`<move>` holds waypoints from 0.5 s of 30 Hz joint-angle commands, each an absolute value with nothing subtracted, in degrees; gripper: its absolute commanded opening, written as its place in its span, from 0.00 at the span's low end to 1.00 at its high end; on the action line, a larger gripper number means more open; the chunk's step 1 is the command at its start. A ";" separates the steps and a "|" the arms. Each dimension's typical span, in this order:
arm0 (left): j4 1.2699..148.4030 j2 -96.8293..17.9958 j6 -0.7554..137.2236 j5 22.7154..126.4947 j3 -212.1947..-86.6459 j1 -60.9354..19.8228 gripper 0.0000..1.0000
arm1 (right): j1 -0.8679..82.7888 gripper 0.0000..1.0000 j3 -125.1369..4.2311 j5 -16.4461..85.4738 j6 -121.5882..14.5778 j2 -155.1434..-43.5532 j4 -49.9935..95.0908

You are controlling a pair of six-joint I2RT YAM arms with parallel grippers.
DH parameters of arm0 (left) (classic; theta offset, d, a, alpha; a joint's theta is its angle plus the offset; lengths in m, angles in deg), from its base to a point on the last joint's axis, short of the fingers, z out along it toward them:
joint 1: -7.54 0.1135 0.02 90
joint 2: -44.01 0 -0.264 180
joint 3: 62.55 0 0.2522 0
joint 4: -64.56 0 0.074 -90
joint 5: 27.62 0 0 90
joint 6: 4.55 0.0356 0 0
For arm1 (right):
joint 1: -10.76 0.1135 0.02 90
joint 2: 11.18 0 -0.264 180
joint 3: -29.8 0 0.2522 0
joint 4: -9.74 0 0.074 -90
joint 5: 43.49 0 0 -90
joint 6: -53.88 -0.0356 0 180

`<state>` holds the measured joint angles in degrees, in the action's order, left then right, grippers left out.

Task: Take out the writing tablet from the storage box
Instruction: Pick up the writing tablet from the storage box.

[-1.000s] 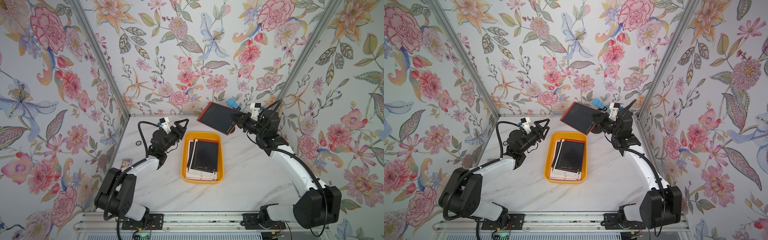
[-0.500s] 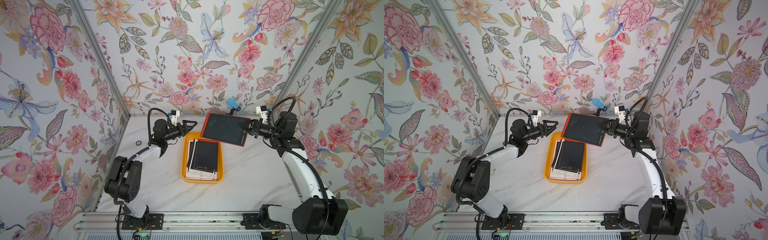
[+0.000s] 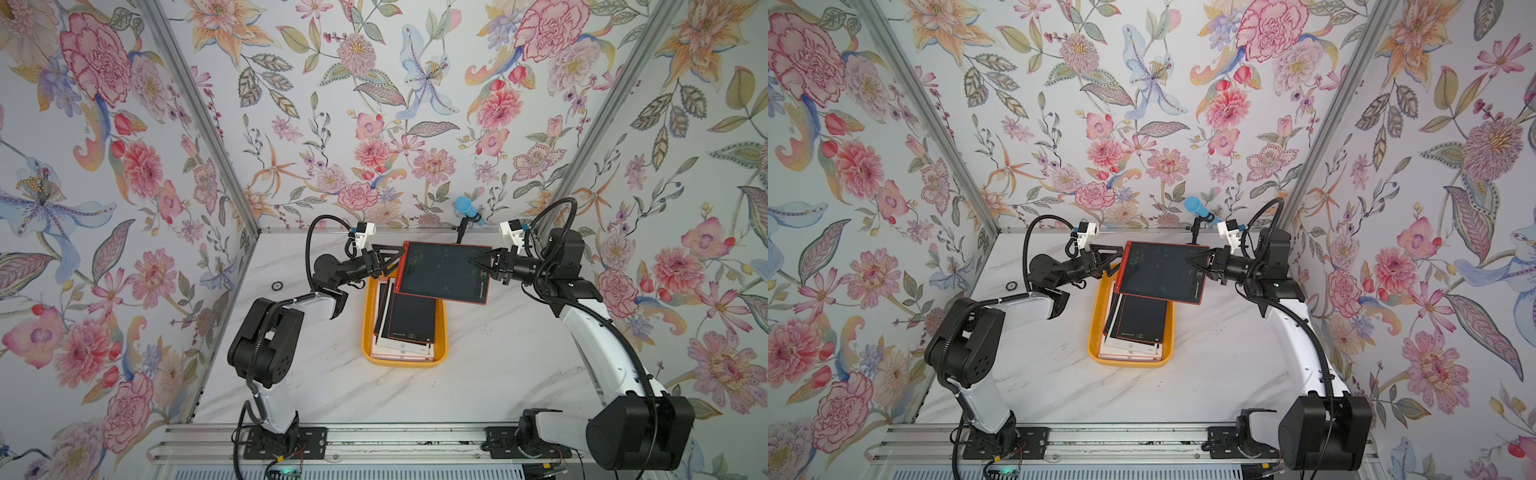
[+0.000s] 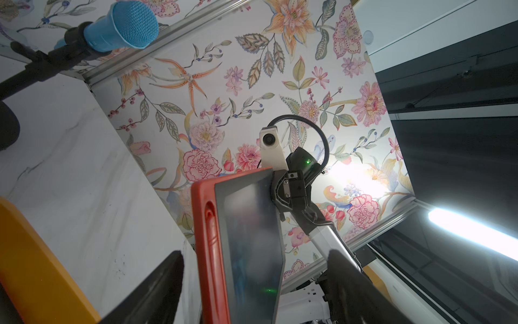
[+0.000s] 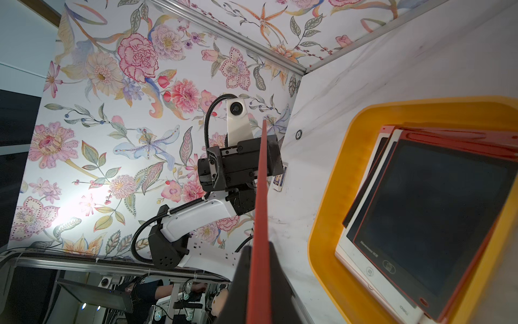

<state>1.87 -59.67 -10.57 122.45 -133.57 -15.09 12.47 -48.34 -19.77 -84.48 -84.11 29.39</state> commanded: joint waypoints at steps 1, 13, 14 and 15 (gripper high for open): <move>10.22 -56.32 -1.59 124.35 -132.46 -15.48 0.75 | 12.78 0.08 -48.36 -21.57 -83.68 -83.88 28.87; 25.58 -52.09 9.40 122.73 -132.52 -15.79 0.31 | 13.20 0.07 -49.46 -22.65 -82.10 -87.96 28.82; 24.98 -52.19 8.92 122.49 -132.35 -15.75 0.28 | 13.26 0.07 -49.74 -22.66 -81.97 -88.38 28.84; 24.11 -52.23 8.30 122.41 -132.18 -15.75 0.26 | 13.30 0.08 -49.92 -22.61 -81.82 -88.81 28.84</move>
<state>24.76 -53.37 7.22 122.01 -132.94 -15.61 12.67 -48.36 -21.23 -83.08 -87.87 29.32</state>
